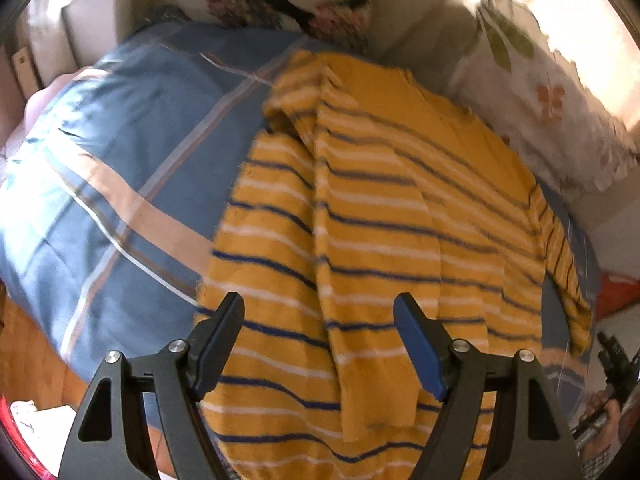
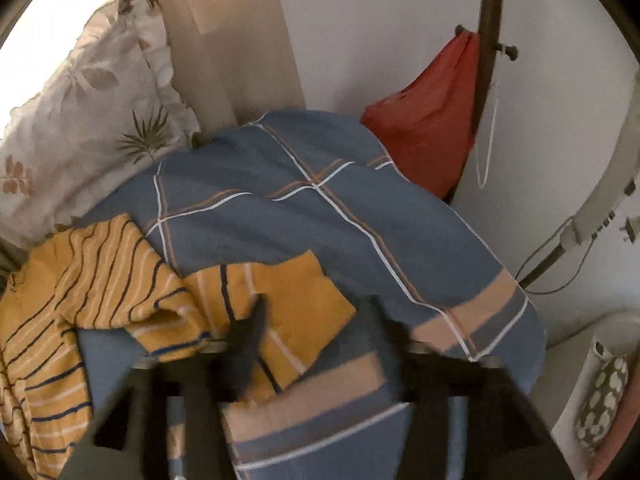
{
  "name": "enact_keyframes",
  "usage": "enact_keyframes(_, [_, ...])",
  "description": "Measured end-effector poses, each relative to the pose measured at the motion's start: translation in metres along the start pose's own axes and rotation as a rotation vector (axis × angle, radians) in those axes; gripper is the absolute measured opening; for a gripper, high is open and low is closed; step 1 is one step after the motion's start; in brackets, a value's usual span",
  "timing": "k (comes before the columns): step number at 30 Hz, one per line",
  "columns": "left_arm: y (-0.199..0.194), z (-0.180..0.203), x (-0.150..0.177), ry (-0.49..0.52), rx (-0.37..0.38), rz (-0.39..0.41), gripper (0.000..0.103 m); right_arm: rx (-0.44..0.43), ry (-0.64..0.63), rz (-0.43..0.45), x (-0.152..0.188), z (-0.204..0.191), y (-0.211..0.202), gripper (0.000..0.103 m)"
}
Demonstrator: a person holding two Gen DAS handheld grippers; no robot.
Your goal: Fold small clothes
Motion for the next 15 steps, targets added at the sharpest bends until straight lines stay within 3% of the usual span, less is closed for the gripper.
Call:
enact_keyframes(3, [0.019,0.019,0.014,0.067,-0.019,-0.048,0.076,-0.042,-0.051,-0.013,0.014,-0.017,-0.003,0.066])
enact_keyframes(5, [0.030,0.027,0.020,0.094,-0.035,-0.073,0.043,-0.066,-0.092,-0.013,0.025,-0.034,-0.010,0.065])
enact_keyframes(6, [0.035,0.027,0.022,0.093,-0.060,-0.094,0.015,-0.071,-0.109,-0.012,0.030,-0.042,-0.010,0.065])
enact_keyframes(11, [-0.001,-0.003,0.008,-0.007,0.019,-0.045,0.005,-0.106,-0.223,0.026,0.039,-0.076,-0.022,0.065])
enact_keyframes(13, [-0.023,-0.037,-0.009,-0.068,-0.023,0.003,0.003,-0.111,-0.243,0.034,0.040,-0.081,-0.024,0.065])
enact_keyframes(15, [-0.048,-0.088,-0.033,-0.140,-0.136,0.074,0.003,-0.119,-0.240,0.027,0.038,-0.083,-0.023,0.065])
Point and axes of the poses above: each gripper's, at about its wrist camera, not at the fingertips, and y roughly the way its jaws point, z to its right, x to its underside, the point moved 10 cm from there along y, roughly the way its jaws point, and after that the axes turned 12 degrees about -z, right-handed, at the moved point
